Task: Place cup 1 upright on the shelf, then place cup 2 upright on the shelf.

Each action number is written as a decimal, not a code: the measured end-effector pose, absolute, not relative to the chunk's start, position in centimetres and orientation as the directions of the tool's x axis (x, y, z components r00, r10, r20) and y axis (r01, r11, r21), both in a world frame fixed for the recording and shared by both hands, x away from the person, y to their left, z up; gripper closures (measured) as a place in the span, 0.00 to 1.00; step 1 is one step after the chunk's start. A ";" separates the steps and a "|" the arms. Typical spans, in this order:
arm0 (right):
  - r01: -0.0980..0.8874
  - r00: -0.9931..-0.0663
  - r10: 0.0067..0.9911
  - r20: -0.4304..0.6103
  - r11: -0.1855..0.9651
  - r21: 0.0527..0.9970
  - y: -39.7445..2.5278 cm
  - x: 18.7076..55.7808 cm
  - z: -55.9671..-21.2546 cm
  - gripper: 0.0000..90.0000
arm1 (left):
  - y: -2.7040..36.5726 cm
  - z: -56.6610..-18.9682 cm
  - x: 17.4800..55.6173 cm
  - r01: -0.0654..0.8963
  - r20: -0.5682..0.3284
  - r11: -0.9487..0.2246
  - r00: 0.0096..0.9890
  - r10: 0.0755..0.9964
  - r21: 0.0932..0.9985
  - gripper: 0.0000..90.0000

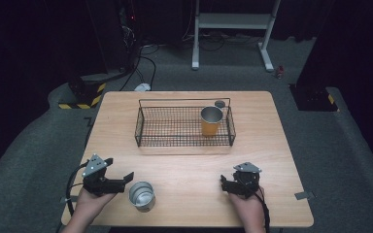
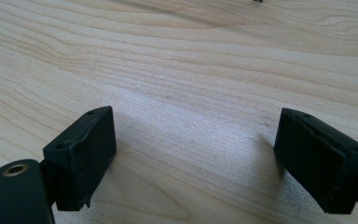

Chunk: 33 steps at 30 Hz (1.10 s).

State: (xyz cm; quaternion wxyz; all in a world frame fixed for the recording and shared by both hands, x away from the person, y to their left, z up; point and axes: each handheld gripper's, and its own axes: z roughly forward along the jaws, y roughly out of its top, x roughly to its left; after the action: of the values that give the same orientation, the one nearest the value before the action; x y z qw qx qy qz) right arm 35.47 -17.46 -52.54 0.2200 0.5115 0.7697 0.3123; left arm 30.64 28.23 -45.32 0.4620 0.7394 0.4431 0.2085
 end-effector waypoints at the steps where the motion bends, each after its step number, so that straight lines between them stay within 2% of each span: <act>1: 0.649 -0.379 0.925 -0.020 0.281 0.707 -17.5 35.5 -52.5 0.14 | 28.2 -45.3 30.6 0.463 -0.101 -0.180 0.520 0.848 0.868 0.01; 15: 0.650 -0.378 0.926 -0.021 0.281 0.706 -17.5 35.5 -52.5 0.14 | 26.2 -44.6 29.0 0.417 -0.118 -0.194 0.613 0.781 0.888 0.01; 23: 0.651 -0.372 0.928 -0.020 0.276 0.707 -17.5 35.5 -52.5 0.15 | 25.1 -45.7 28.5 0.419 -0.126 -0.212 0.646 0.753 0.883 0.00; 33: 0.656 -0.365 0.931 -0.018 0.270 0.705 -17.4 35.4 -52.5 0.15 | 24.3 -47.0 27.8 0.402 -0.089 -0.275 0.687 0.721 0.873 0.00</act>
State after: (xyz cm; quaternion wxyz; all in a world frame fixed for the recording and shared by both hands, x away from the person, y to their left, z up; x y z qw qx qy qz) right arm 35.41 -17.45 -52.53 0.2216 0.5182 0.7655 0.3104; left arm 27.80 24.31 -46.97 0.4829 0.7813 0.3594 0.1649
